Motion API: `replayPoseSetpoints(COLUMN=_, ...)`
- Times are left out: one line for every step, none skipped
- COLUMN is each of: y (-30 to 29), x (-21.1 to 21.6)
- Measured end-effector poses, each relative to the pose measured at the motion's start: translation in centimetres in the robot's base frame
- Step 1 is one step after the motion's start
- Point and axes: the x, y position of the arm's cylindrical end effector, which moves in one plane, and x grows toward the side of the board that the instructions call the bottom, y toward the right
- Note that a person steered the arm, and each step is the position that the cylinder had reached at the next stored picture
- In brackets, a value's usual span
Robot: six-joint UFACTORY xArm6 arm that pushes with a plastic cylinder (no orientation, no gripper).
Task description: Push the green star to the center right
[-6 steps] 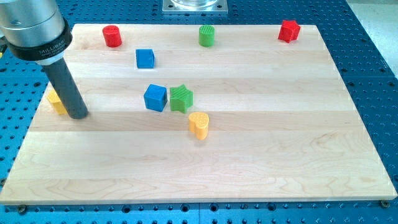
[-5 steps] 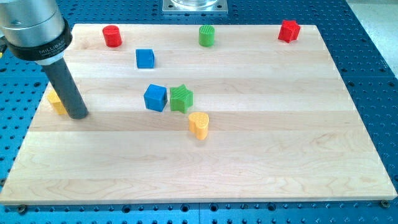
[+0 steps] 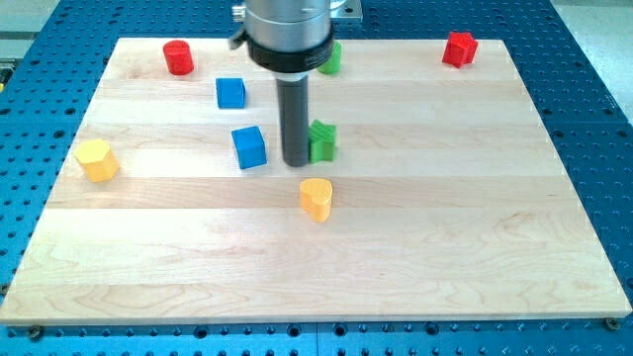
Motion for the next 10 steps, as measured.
replayPoseSetpoints(y=3.0, x=-0.4)
replayPoseSetpoints(y=0.7, x=-3.9)
replayPoseSetpoints(y=6.5, x=-2.9)
replayPoseSetpoints(y=12.2, x=-1.0)
replayPoseSetpoints(y=11.2, x=-5.2)
replayPoseSetpoints(y=16.3, x=-1.9)
replayPoseSetpoints(y=11.0, x=-2.4)
replayPoseSetpoints(y=12.6, x=1.9)
replayPoseSetpoints(y=18.7, x=2.1)
replayPoseSetpoints(y=20.5, x=2.8)
